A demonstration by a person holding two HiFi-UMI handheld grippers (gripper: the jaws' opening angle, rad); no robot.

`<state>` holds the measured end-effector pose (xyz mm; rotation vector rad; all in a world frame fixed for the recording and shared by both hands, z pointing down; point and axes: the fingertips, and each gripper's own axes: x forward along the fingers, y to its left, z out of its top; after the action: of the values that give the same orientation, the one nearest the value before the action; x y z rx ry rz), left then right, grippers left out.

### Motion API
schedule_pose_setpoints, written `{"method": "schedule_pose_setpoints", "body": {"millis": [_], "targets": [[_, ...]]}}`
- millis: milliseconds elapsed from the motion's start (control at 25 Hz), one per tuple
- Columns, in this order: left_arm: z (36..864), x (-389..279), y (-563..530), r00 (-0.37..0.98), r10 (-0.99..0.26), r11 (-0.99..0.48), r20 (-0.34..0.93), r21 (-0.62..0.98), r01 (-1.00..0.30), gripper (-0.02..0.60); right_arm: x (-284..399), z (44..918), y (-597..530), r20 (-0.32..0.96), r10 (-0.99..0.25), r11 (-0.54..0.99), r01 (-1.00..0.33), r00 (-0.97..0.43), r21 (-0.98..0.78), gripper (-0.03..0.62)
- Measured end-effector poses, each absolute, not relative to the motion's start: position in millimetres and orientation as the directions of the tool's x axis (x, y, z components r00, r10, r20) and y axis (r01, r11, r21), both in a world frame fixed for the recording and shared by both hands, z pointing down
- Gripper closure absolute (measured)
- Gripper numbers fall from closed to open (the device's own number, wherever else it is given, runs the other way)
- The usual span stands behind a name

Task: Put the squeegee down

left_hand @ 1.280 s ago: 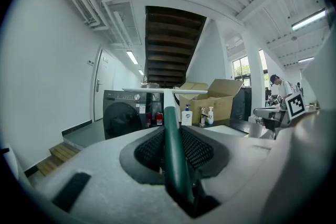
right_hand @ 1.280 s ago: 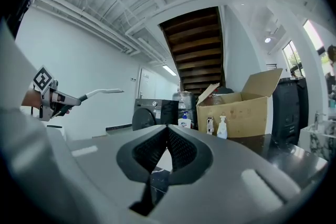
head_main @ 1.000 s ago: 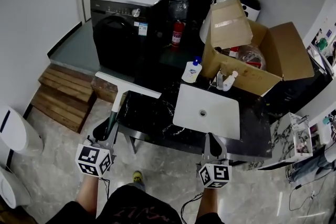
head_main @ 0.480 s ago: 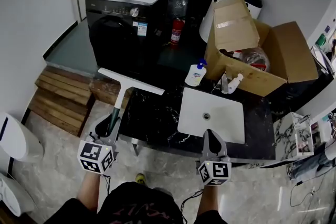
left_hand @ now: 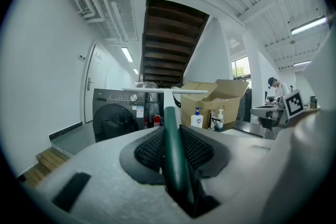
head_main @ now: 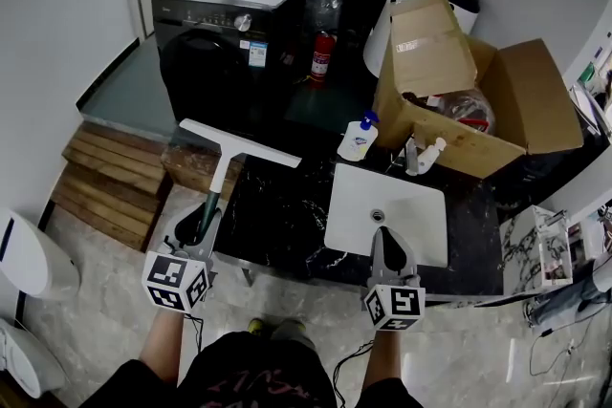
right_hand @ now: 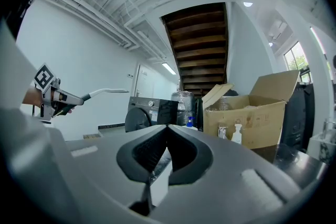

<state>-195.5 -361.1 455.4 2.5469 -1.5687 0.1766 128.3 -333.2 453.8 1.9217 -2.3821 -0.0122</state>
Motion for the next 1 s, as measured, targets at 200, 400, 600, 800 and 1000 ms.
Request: {"method": "schedule_pose_setpoints", "body": {"millis": [200,400,600,800,1000], "targets": [[457.9,-183.8,-375.7,0.446,-0.875,-0.442,0.188,0.066,-0.894,0.483,137.1,452.4,-350.9,0.053,-0.974,0.221,-0.975,-0.219,0.031,0.583],[452.7,-172.3,-394.0,0.434,-0.881,-0.430,0.187,0.065,-0.901,0.483,143.4,447.8,-376.2,0.056,-0.968,0.248,-0.968,-0.245,0.045,0.583],[452.8,-161.9,-411.4,0.427,-0.884,-0.423,0.189,0.062,-0.904,0.483,146.0,449.2,-394.7,0.056,-0.961,0.275,-0.960,-0.272,0.057,0.583],[457.9,-151.8,-425.6,0.421,-0.884,-0.418,0.203,0.058,-0.906,0.483,153.7,458.1,-405.0,0.064,-0.960,0.277,-0.959,-0.274,0.054,0.585],[458.5,-139.7,-439.5,0.429,-0.879,-0.429,0.210,0.044,-0.902,0.483,159.1,461.2,-410.8,0.067,-0.960,0.275,-0.961,-0.273,0.035,0.583]]}}
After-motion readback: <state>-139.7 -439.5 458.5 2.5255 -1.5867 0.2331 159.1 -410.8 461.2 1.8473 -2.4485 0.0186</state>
